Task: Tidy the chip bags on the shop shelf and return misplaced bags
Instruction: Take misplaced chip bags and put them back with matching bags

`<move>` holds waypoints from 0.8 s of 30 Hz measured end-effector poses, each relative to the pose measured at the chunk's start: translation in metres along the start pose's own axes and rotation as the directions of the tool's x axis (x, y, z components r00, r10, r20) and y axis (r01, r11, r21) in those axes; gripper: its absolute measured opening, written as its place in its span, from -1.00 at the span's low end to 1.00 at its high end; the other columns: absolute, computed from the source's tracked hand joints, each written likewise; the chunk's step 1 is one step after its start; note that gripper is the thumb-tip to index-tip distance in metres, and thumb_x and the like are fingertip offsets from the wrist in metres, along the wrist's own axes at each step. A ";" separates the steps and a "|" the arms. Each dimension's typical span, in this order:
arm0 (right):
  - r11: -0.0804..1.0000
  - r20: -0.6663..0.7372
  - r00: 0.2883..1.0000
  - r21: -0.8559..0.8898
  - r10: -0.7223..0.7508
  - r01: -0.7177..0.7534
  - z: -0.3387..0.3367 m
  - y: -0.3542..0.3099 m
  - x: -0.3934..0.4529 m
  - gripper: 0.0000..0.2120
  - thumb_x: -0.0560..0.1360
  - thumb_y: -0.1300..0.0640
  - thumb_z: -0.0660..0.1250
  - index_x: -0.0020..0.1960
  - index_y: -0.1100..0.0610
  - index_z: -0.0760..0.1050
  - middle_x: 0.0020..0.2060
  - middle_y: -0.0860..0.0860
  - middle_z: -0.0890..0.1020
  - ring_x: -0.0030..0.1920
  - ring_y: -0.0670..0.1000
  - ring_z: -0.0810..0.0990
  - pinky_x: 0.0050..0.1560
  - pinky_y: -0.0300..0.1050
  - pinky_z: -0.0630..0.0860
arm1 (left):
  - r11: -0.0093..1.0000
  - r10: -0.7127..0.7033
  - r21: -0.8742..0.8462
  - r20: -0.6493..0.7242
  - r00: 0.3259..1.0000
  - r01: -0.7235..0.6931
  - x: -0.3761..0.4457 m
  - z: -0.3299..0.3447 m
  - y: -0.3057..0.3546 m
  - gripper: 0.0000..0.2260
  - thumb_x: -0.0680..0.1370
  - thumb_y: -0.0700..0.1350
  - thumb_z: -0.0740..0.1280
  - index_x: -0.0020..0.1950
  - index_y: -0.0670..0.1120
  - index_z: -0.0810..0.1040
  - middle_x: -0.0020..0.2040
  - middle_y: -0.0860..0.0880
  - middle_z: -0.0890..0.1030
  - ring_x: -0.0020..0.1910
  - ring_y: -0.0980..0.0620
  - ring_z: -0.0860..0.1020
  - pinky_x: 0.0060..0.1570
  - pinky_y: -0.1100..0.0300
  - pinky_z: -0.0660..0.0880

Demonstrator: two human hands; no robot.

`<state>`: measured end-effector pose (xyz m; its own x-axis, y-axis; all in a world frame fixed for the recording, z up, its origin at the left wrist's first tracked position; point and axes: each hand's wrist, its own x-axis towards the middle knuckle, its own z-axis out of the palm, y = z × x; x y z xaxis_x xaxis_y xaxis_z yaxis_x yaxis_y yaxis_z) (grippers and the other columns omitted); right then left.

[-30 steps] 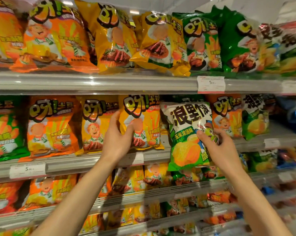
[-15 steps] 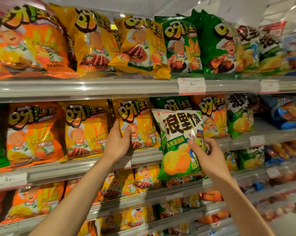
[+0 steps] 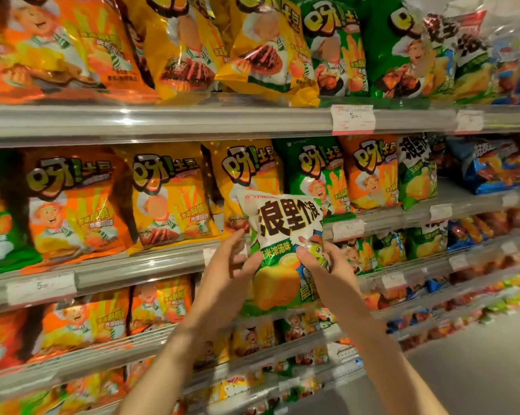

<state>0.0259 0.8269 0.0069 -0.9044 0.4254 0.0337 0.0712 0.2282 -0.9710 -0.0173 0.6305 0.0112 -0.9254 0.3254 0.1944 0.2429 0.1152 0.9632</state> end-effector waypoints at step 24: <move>0.993 0.019 0.993 0.030 0.116 -0.117 -0.249 0.137 -0.013 -0.41 0.36 -0.42 0.39 0.28 -0.15 0.49 0.12 -0.10 0.66 0.14 -0.05 0.62 0.20 0.07 0.56 | 0.985 -0.132 0.092 -0.156 0.979 0.147 -0.032 0.299 -0.006 -0.67 0.52 0.07 0.43 0.28 0.10 0.53 0.17 0.20 0.55 0.12 0.38 0.47 0.02 0.56 0.37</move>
<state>0.1521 1.0706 -0.0675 -0.8980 0.4320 -0.0840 0.1638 0.1507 -0.9749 0.0980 0.8997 -0.0565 -0.9833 0.1572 0.0920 0.1295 0.2477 0.9602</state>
